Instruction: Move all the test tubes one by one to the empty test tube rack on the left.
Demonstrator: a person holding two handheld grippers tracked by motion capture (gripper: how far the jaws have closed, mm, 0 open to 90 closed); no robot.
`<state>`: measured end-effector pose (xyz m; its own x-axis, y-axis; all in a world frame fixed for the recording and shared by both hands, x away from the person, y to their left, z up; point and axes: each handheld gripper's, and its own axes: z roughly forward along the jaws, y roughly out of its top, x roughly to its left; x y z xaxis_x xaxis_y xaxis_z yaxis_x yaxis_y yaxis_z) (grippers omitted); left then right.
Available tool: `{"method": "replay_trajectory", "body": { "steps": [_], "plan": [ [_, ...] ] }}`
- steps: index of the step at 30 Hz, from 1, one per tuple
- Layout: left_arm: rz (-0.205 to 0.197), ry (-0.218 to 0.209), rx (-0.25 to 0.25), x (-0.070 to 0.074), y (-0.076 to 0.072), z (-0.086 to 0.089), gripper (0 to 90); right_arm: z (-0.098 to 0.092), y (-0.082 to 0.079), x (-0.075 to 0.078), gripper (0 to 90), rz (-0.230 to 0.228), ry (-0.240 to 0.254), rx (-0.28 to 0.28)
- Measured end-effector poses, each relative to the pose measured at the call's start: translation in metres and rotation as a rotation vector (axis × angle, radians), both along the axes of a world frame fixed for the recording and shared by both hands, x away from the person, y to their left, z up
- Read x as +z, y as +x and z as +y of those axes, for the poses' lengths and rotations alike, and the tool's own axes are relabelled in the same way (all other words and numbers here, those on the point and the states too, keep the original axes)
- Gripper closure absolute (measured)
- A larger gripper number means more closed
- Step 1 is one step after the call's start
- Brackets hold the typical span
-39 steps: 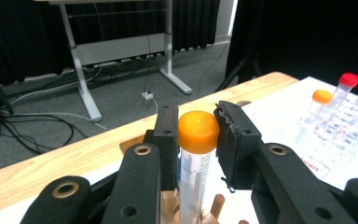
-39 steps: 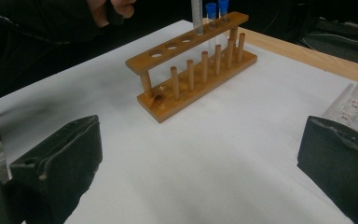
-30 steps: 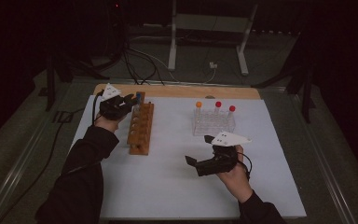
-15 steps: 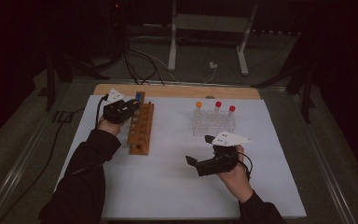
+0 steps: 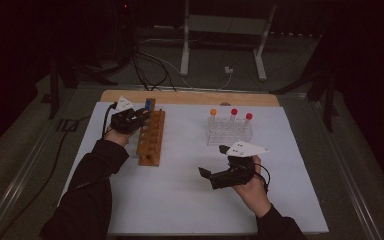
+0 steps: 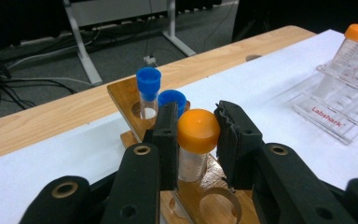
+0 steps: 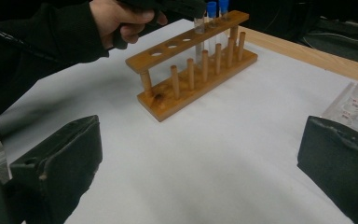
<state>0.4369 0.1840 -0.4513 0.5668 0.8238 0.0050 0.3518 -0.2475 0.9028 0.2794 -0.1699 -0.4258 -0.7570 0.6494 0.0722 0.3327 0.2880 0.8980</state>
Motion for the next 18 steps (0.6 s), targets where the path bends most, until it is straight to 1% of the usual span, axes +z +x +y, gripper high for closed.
{"method": "replay_trajectory", "body": {
  "steps": [1,3,5,7,8,9,10,11,12,13,14,15,16,17,18],
  "plan": [
    [0.004,0.008,0.003,0.001,0.000,0.000,70.9,0.000,0.000,0.000,0.0,-0.002,0.000,0.000],
    [0.013,-0.001,-0.010,0.002,-0.001,0.001,68.8,0.000,0.000,0.001,0.0,-0.001,0.002,-0.001],
    [0.009,0.004,-0.011,0.005,-0.003,0.002,56.4,-0.001,0.000,0.002,0.0,-0.007,0.003,-0.004],
    [0.004,-0.014,-0.038,0.012,-0.009,0.005,50.9,-0.002,0.000,0.004,0.0,-0.010,0.004,-0.006],
    [-0.005,-0.007,-0.044,0.014,-0.012,0.006,46.2,-0.003,0.000,0.005,0.0,-0.016,0.004,-0.009],
    [-0.017,-0.009,-0.054,0.018,-0.018,0.008,41.3,-0.003,0.001,0.006,0.0,-0.016,0.004,-0.011],
    [-0.024,-0.025,-0.071,0.022,-0.023,0.010,38.7,-0.004,0.002,0.007,0.0,-0.021,0.004,-0.019],
    [-0.036,-0.029,-0.078,0.025,-0.028,0.011,35.9,-0.004,0.004,0.008,0.0,-0.023,0.002,-0.024],
    [-0.045,-0.036,-0.086,0.027,-0.033,0.012,31.0,-0.005,0.006,0.009,0.0,-0.024,0.002,-0.029],
    [-0.045,-0.050,-0.107,0.030,-0.038,0.013,25.6,-0.006,0.008,0.009,0.0,-0.023,0.005,-0.035],
    [-0.043,-0.055,-0.118,0.032,-0.044,0.014,21.8,-0.007,0.011,0.010,0.0,-0.022,0.013,-0.039],
    [-0.036,-0.068,-0.132,0.034,-0.049,0.015,16.2,-0.008,0.014,0.011,0.0,-0.020,0.015,-0.046],
    [-0.025,-0.082,-0.156,0.036,-0.055,0.016,14.6,-0.009,0.017,0.012,0.0,-0.019,0.019,-0.058],
    [-0.021,-0.074,-0.157,0.037,-0.060,0.016,11.7,-0.010,0.020,0.013,0.0,-0.018,0.028,-0.065],
    [-0.019,-0.076,-0.180,0.038,-0.067,0.016,9.3,-0.011,0.023,0.013,0.0,-0.014,0.039,-0.070]
  ]
}}
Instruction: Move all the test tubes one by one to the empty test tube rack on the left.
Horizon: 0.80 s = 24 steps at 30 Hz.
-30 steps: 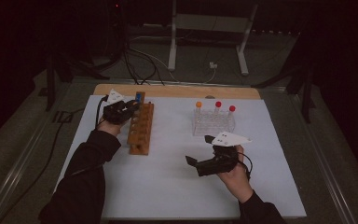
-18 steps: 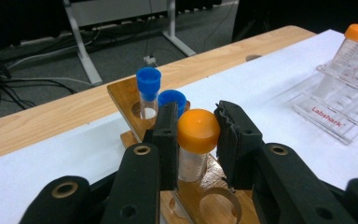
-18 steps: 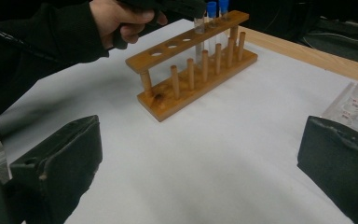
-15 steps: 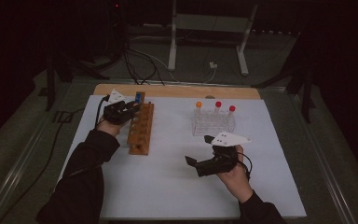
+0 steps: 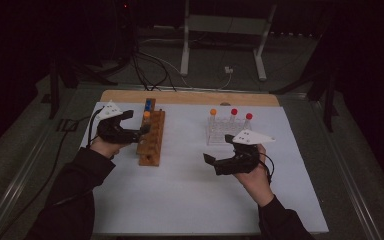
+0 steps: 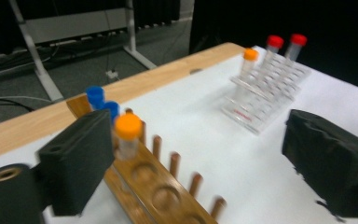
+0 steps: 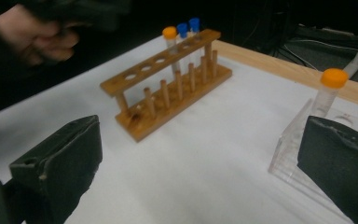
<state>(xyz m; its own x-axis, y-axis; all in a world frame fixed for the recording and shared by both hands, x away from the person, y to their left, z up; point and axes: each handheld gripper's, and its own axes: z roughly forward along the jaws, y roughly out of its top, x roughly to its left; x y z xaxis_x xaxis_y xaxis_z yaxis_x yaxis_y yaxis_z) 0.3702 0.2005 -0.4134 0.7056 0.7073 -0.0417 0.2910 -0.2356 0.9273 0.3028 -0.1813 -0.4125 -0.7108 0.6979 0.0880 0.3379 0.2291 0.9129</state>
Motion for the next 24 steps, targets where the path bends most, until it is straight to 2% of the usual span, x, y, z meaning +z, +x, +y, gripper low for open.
{"method": "replay_trajectory", "body": {
  "steps": [4,9,12,15,19,24],
  "plan": [
    [-0.013,-0.040,-0.053,0.002,-0.022,0.000,3.0,-0.001,0.015,-0.001,0.0,-0.012,0.003,-0.051],
    [-0.038,-0.023,-0.108,0.000,-0.045,-0.007,2.2,-0.001,0.037,-0.010,0.0,0.004,-0.015,-0.082],
    [-0.050,-0.030,-0.132,-0.002,-0.056,-0.011,2.2,0.001,0.051,-0.016,0.0,0.013,-0.040,-0.106],
    [-0.057,-0.033,-0.147,-0.004,-0.064,-0.014,2.3,0.002,0.065,-0.022,12.8,0.025,-0.058,-0.124],
    [-0.050,-0.030,-0.154,-0.010,-0.065,-0.013,2.3,0.003,0.080,-0.030,17.4,0.037,-0.092,-0.156],
    [-0.054,-0.031,-0.142,-0.012,-0.066,-0.010,2.2,0.001,0.097,-0.035,37.3,0.043,-0.121,-0.191]
  ]
}}
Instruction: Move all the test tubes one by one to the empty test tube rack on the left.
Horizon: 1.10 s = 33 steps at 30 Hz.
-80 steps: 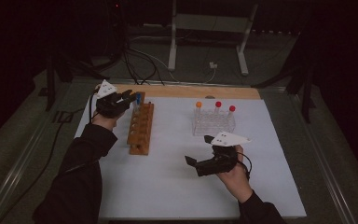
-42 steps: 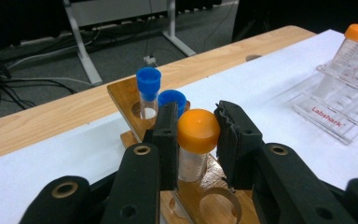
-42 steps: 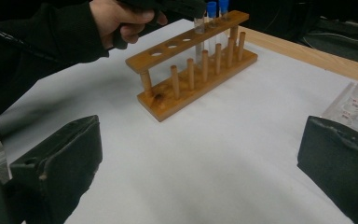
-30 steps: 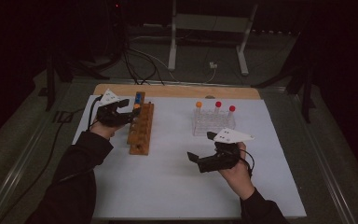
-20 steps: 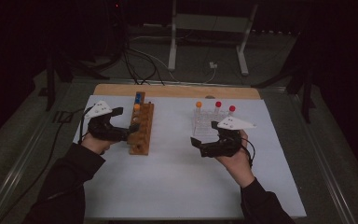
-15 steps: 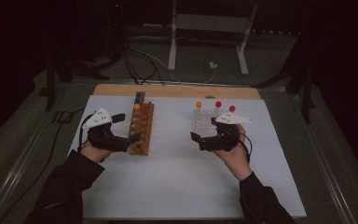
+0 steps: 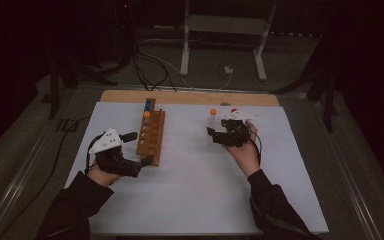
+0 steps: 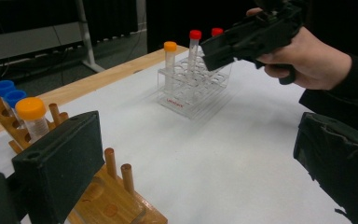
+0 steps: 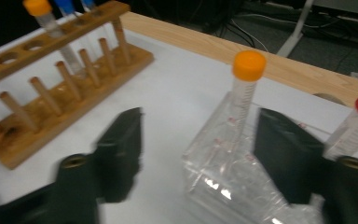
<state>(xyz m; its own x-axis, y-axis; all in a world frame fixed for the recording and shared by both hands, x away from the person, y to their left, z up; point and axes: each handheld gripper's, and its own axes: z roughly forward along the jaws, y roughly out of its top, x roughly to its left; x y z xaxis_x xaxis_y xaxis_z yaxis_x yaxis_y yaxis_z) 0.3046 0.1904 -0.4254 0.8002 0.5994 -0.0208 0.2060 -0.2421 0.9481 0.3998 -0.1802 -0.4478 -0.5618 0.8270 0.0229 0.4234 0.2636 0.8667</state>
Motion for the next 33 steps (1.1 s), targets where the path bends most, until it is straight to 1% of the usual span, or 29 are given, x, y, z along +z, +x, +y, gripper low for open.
{"method": "replay_trajectory", "body": {
  "steps": [1,3,6,11,16,20,22,25,28,31,33],
  "plan": [
    [0.001,-0.005,-0.004,0.000,0.000,0.001,2.3,0.000,0.003,0.000,39.2,-0.003,-0.010,-0.008],
    [-0.002,-0.008,0.004,0.000,0.000,0.002,2.2,0.001,0.010,-0.001,44.0,0.004,-0.022,-0.025],
    [-0.004,-0.011,0.003,0.000,0.000,0.003,2.3,0.002,0.020,-0.003,49.0,0.016,-0.061,-0.056],
    [-0.004,-0.002,0.001,-0.001,0.000,0.002,2.3,0.004,0.033,-0.006,55.3,0.047,-0.061,-0.072],
    [0.007,0.000,0.002,-0.003,0.003,0.002,2.3,0.006,0.040,-0.011,61.2,0.067,-0.064,-0.088],
    [0.004,0.003,-0.002,-0.003,0.002,0.001,2.3,0.008,0.047,-0.013,63.2,0.078,-0.072,-0.101],
    [0.005,0.001,-0.007,-0.003,0.002,0.001,2.3,0.009,0.050,-0.014,63.9,0.086,-0.067,-0.102],
    [0.001,0.001,-0.002,-0.003,0.002,0.002,2.3,0.012,0.055,-0.015,66.4,0.098,-0.076,-0.105],
    [0.007,0.004,-0.001,-0.004,0.002,0.002,2.3,0.013,0.059,-0.017,70.3,0.110,-0.076,-0.111],
    [0.009,0.005,-0.004,-0.005,0.003,0.001,2.3,0.014,0.060,-0.017,73.5,0.110,-0.079,-0.113],
    [0.008,0.005,-0.006,-0.005,0.003,0.001,2.3,0.014,0.061,-0.017,73.9,0.110,-0.079,-0.112]
  ]
}}
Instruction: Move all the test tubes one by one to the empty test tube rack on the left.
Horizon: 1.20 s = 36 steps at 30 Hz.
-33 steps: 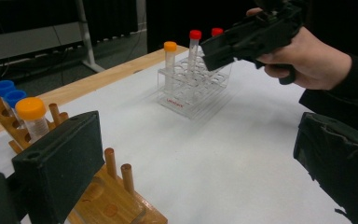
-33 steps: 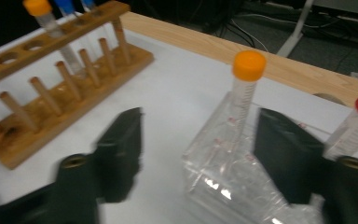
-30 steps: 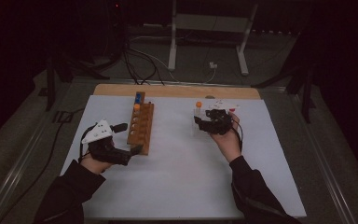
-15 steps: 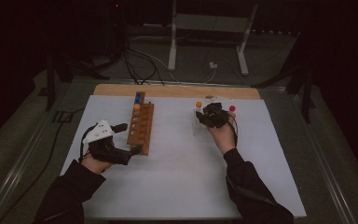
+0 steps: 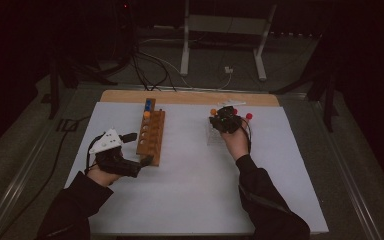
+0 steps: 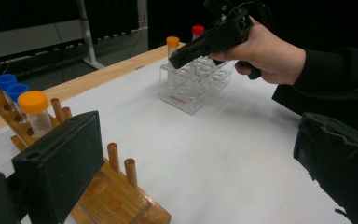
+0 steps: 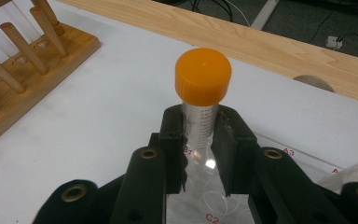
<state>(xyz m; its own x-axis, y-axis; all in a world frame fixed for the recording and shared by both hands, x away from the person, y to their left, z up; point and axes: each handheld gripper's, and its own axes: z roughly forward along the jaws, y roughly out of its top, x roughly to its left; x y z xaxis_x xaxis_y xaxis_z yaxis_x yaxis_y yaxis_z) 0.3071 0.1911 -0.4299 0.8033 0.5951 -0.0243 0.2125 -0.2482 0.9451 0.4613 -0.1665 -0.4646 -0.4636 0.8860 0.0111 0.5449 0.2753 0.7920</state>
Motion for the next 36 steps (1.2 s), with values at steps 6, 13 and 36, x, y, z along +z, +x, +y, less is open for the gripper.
{"method": "replay_trajectory", "body": {
  "steps": [6,13,36],
  "plan": [
    [0.003,0.002,-0.001,-0.001,0.000,-0.001,2.3,0.000,-0.002,0.002,74.9,-0.019,-0.008,0.002],
    [0.006,0.002,-0.010,0.001,0.000,-0.002,2.3,-0.003,-0.009,0.021,75.1,-0.056,-0.006,0.008],
    [0.002,0.022,-0.056,0.014,-0.004,-0.016,2.5,-0.008,-0.077,0.075,75.0,-0.156,-0.007,0.167]
  ]
}}
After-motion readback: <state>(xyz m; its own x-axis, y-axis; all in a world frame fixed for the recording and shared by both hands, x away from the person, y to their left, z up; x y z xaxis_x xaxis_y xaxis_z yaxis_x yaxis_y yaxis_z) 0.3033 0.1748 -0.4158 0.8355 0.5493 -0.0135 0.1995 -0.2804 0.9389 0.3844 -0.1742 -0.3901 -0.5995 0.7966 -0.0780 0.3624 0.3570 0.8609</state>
